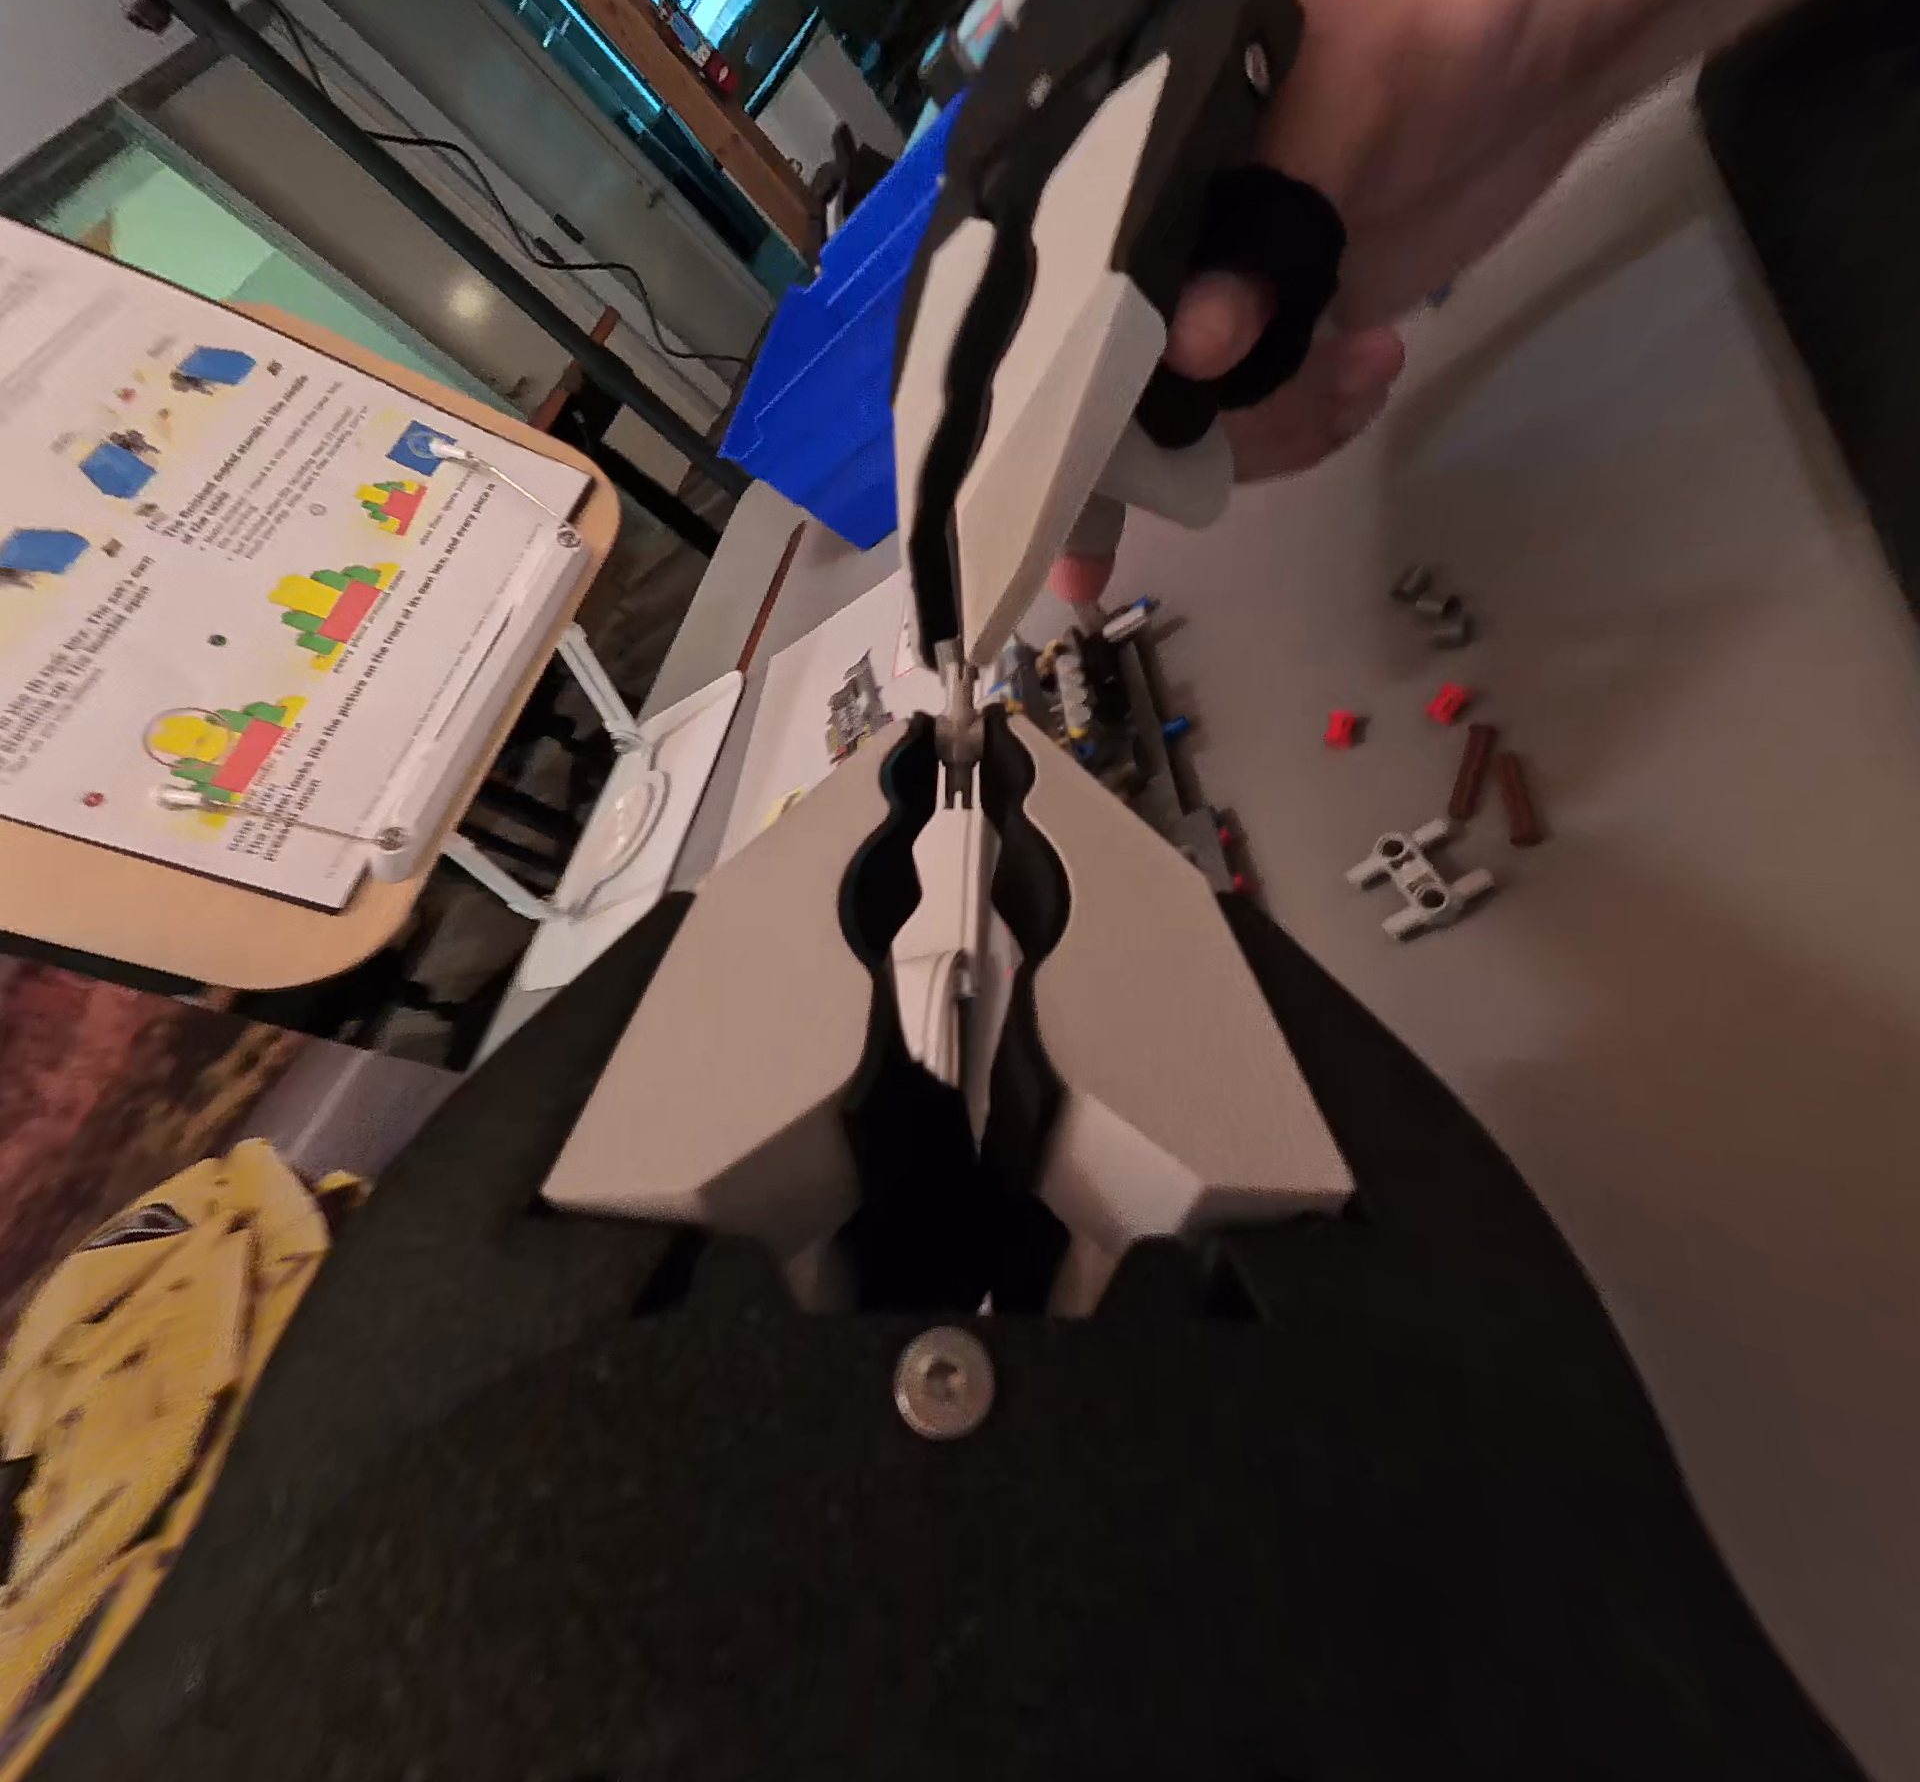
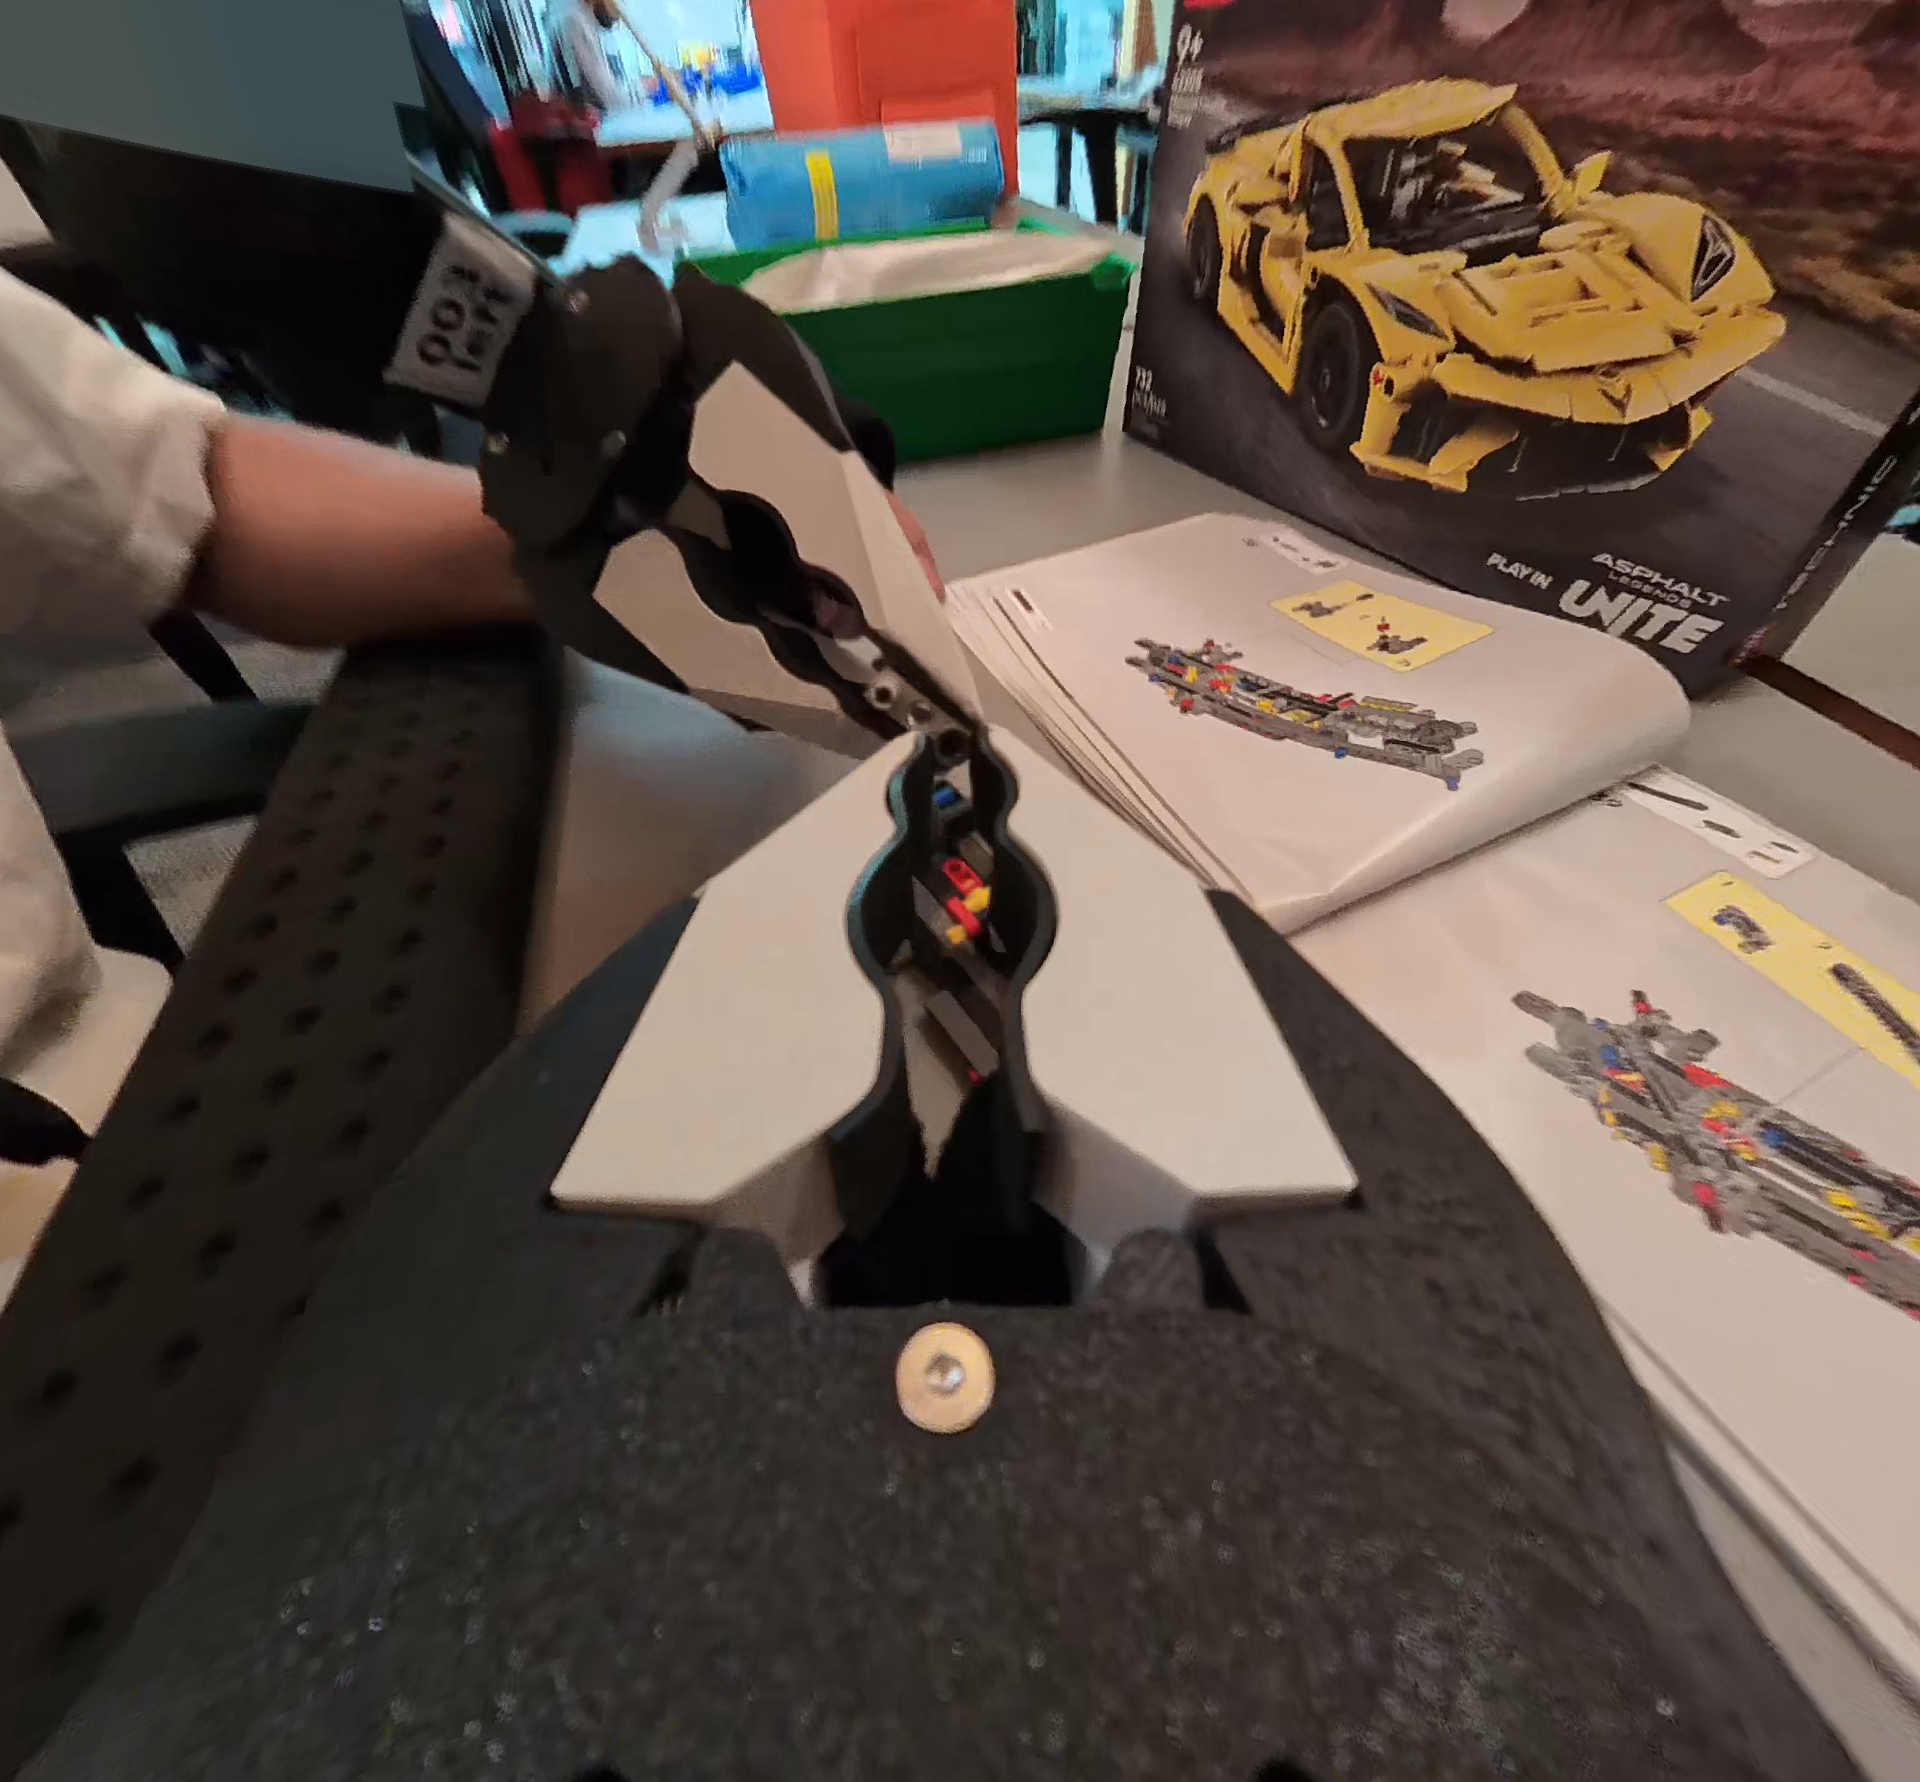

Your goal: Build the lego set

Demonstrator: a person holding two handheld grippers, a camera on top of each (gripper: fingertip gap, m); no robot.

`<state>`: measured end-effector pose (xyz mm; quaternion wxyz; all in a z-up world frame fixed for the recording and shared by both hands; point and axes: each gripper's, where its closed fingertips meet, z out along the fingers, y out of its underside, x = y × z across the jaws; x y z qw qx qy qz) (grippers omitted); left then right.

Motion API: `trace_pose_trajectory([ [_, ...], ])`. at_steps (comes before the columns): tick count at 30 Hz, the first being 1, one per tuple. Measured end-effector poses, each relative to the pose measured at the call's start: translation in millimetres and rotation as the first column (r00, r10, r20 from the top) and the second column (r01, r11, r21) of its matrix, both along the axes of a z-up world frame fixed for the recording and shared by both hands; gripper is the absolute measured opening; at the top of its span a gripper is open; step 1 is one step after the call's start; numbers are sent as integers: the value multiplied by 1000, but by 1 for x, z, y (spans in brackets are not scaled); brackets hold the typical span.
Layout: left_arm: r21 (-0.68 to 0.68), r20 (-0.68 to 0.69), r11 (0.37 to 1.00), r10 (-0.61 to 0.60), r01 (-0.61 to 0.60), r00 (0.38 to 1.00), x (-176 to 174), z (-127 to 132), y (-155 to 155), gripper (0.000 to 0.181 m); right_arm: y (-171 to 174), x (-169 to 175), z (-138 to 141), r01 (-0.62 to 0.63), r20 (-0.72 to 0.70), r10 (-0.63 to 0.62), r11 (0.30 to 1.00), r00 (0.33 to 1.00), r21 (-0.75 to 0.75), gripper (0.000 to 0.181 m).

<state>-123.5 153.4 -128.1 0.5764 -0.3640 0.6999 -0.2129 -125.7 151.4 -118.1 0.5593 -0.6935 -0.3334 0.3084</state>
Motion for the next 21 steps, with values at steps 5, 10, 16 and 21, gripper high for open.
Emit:
trace_pose_trajectory([
  [5,-142,16,989,-34,36,999,0,1,-1,6,1,-1,4,16,-95,-14,1000,995,23,5],
  [10,-253,24,965,-73,76,997,0,0,-5,6,-2,-1,4,8,-56,-4,997,998,75,5],
  [16,-412,42,900,-138,143,989,-1,0,-8,7,-3,-2,6,-28,-142,31,999,989,21,5],
  [21,-520,73,833,-173,186,982,-2,3,-10,7,-4,-3,9,-50,-198,54,998,979,23,5],
])
